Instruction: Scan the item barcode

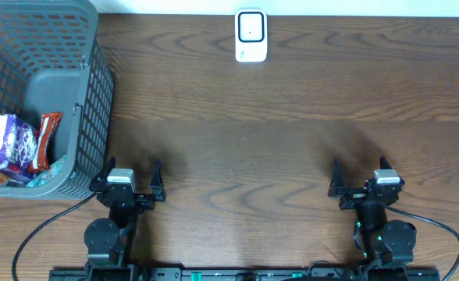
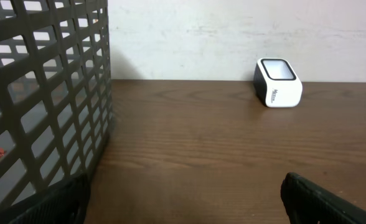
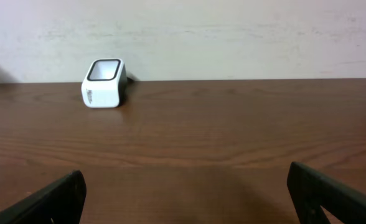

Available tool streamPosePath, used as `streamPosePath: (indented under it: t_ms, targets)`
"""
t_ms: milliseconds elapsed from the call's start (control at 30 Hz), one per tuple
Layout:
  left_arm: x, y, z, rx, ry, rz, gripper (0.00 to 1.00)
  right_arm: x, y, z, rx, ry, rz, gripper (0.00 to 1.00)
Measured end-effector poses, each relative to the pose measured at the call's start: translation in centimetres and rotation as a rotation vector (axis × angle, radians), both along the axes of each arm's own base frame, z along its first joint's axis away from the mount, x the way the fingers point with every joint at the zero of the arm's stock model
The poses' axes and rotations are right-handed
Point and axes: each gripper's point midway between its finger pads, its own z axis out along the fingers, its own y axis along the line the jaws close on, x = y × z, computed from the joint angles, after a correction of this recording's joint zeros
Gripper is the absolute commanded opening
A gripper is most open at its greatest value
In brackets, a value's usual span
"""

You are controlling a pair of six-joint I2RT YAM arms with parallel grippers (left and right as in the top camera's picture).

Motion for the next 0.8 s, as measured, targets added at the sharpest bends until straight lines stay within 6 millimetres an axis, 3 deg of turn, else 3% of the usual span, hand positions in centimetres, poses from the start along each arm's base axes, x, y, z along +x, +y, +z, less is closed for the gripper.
streamPosePath:
  t_ms: [800]
  targets:
    - [0.00,0.00,0.00,0.000,0.000,0.000,0.98,0.00,0.00,-0.01,0.000,0.000,0.000,0.99]
